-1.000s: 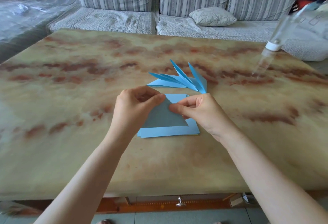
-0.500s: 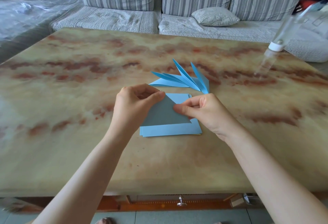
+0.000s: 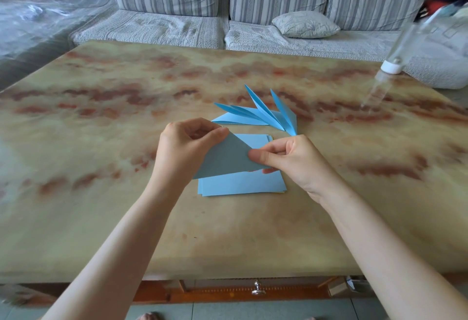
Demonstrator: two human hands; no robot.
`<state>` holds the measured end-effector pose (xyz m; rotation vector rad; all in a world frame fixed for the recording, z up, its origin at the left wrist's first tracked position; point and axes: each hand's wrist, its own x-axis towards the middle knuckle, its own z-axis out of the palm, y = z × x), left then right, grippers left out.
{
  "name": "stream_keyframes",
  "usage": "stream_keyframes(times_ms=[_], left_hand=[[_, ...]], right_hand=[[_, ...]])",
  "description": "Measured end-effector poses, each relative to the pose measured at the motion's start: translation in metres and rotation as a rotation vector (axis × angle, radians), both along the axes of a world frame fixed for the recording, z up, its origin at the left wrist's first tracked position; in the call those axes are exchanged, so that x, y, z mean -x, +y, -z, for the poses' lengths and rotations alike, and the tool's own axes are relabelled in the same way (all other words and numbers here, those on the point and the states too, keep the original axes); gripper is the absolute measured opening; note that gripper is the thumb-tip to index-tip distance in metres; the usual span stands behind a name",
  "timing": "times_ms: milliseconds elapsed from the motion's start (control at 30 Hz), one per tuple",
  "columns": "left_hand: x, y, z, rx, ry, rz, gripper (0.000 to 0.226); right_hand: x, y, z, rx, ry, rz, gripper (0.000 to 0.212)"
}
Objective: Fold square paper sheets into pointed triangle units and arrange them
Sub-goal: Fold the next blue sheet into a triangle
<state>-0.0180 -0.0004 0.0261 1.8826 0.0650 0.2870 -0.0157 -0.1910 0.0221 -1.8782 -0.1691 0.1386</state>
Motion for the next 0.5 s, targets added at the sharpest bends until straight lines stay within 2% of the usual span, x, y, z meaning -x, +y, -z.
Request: stream_keyframes(times_ms=[267,500], left_hand=[[-0.0015,0.0040,0.0011,0.006,0.006,-0.008,0.012],[-0.0013,0.0074,-0.0005,0.020,0.006,-0.009,0.011]], right_hand=[[0.0022,-0.0031,-0.0013,0.021,0.043,-0.096,0.023],[0.0029,-0.0037,-0.0010,0.036,0.039,-0.084,0.024]])
